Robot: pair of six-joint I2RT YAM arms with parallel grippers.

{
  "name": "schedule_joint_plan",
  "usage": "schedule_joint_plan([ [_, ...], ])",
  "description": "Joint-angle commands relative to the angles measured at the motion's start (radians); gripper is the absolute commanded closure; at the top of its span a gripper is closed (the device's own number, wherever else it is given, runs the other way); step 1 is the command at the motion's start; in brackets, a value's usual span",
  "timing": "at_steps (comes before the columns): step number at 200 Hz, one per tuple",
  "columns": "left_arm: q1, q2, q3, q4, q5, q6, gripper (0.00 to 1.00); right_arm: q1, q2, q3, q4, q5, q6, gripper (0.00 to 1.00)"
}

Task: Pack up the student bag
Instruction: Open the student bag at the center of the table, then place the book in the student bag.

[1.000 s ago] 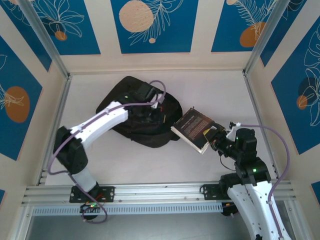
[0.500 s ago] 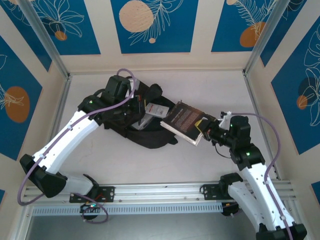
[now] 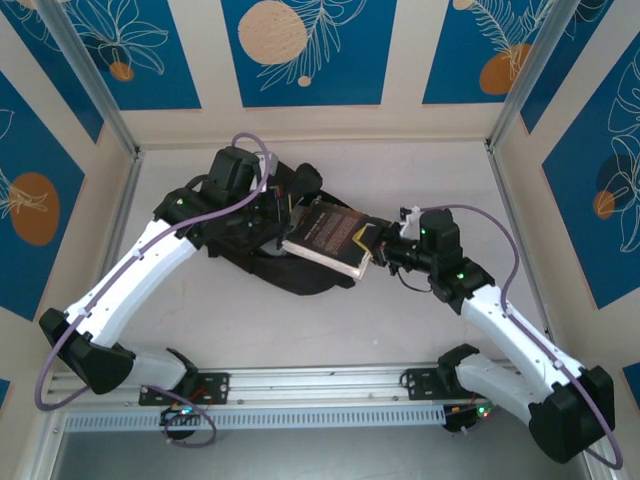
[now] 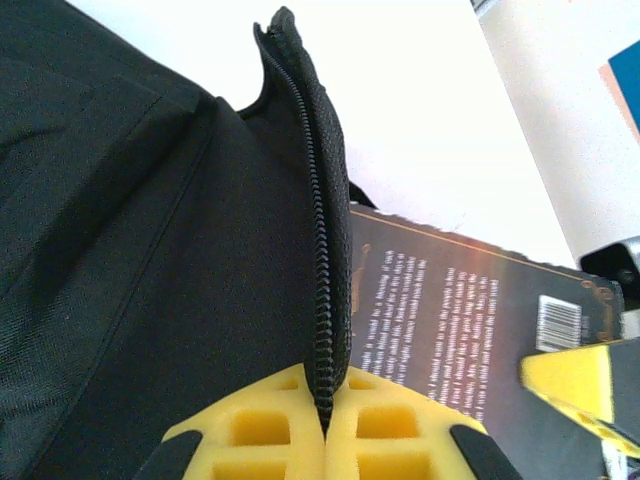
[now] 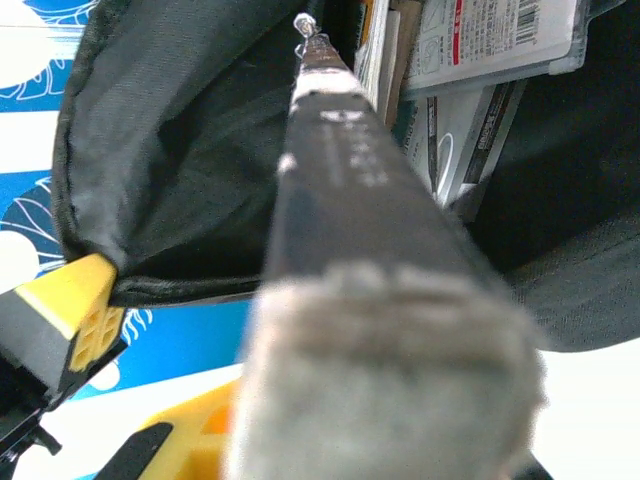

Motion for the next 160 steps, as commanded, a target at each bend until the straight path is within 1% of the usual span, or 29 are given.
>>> schedule_joint_plan([
  [1,0.003,-0.025,0.069,0.064,0.029,0.001,1.0,0.023,0.047,0.066,0.149,0.027,0.043,1.0],
  [59,0.004,-0.034,0.068,0.07,0.042,0.007,1.0,0.068,0.269,0.201,0.262,0.038,0.071,1.0],
  [73,0.003,-0.035,0.07,0.075,0.043,0.007,1.0,0.083,0.312,0.228,0.271,0.053,0.075,1.0],
  [101,0.003,-0.036,0.082,0.077,0.046,0.017,1.0,0.1,0.404,0.263,0.346,0.083,0.102,1.0],
  [112,0.003,-0.039,0.086,0.075,0.036,0.022,1.0,0.105,0.436,0.284,0.346,0.085,0.093,1.0],
  [128,0.003,-0.05,0.091,0.078,0.015,0.03,1.0,0.109,0.474,0.306,0.294,0.085,0.079,1.0],
  [160,0.003,-0.076,0.115,0.081,-0.045,0.05,1.0,0.119,0.513,0.277,0.294,0.092,0.052,1.0],
])
